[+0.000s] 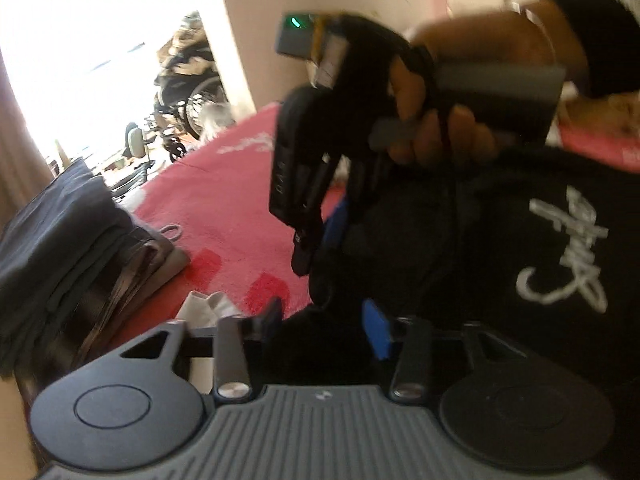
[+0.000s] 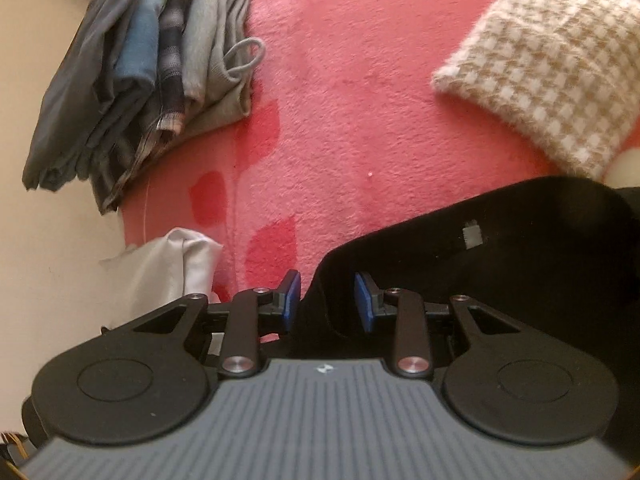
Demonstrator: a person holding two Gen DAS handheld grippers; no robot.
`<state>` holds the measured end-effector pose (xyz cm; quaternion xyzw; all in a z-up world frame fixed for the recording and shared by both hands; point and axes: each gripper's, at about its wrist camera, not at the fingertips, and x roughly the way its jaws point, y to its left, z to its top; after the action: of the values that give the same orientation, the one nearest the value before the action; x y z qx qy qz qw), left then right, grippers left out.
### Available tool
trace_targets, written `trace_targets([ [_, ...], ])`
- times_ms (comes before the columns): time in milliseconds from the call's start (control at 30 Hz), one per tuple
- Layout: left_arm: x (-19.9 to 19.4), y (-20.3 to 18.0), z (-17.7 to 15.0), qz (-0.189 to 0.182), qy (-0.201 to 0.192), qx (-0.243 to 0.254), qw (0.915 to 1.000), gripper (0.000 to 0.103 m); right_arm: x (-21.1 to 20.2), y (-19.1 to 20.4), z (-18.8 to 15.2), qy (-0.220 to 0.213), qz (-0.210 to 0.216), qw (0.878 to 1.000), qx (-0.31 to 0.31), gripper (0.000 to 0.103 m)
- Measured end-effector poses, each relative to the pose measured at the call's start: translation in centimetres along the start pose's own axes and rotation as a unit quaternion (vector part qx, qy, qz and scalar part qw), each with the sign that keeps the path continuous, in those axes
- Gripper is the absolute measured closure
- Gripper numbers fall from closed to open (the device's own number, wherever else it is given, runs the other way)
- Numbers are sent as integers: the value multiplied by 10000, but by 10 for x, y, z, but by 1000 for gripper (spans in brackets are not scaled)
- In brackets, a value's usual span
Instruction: Fold clothes
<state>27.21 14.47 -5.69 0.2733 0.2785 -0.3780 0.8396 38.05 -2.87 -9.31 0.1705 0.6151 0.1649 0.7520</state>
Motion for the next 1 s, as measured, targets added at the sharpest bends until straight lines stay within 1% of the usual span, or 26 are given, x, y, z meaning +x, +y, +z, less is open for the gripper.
trace_targets([
  [33, 2, -1, 0, 29, 47, 14, 10000, 85, 0, 0, -2, -39, 20, 10000, -36, 92],
  [67, 3, 0, -1, 69, 48, -65, 9999, 91, -1, 0, -4, -116, 48, 9999, -72, 99],
  [100, 2, 2, -2, 97, 16, -161, 9998, 97, -5, -1, -7, -301, 97, 9994, -104, 101],
  [200, -6, 12, -9, 207, -222, -671, 9973, 98, -18, -5, -16, -834, 353, 9958, -139, 102],
  [333, -13, 18, -18, 596, -418, -1170, 9905, 99, -18, -19, -22, -1432, 714, 9871, 68, 102],
  [433, -18, 19, -26, 827, -481, -1486, 9843, 99, -12, -30, -25, -1843, 941, 9780, 274, 102],
  [567, -21, 18, -34, 960, -434, -1727, 9793, 99, -4, -44, -23, -2430, 1346, 9594, 495, 103],
  [633, -22, 17, -37, 981, -399, -1757, 9787, 99, 5, -49, -16, -2421, 1254, 9604, 582, 102],
  [667, -22, 18, -39, 988, -392, -1771, 9784, 99, 6, -51, -12, -2388, 1280, 9608, 587, 101],
  [733, -20, 20, -41, 1004, -404, -1794, 9778, 99, -1, -54, -8, -2396, 1345, 9594, 630, 99],
  [800, -19, 23, -43, 1012, -416, -1828, 9770, 99, -20, -55, -6, -2321, 1524, 9597, 428, 98],
  [833, -18, 24, -44, 1003, -422, -1864, 9764, 99, -31, -51, -7, -2247, 1490, 9629, 120, 98],
  [900, -17, 27, -45, 983, -434, -1935, 9752, 99, -49, -42, -13, -1978, 1329, 9686, -712, 96],
  [967, -15, 28, -46, 980, -436, -1955, 9748, 98, -55, -36, -23, -1609, 1100, 9698, -1468, 90],
  [1000, -15, 27, -46, 981, -431, -1950, 9749, 98, -53, -35, -27, -1430, 1015, 9704, -1660, 83],
])
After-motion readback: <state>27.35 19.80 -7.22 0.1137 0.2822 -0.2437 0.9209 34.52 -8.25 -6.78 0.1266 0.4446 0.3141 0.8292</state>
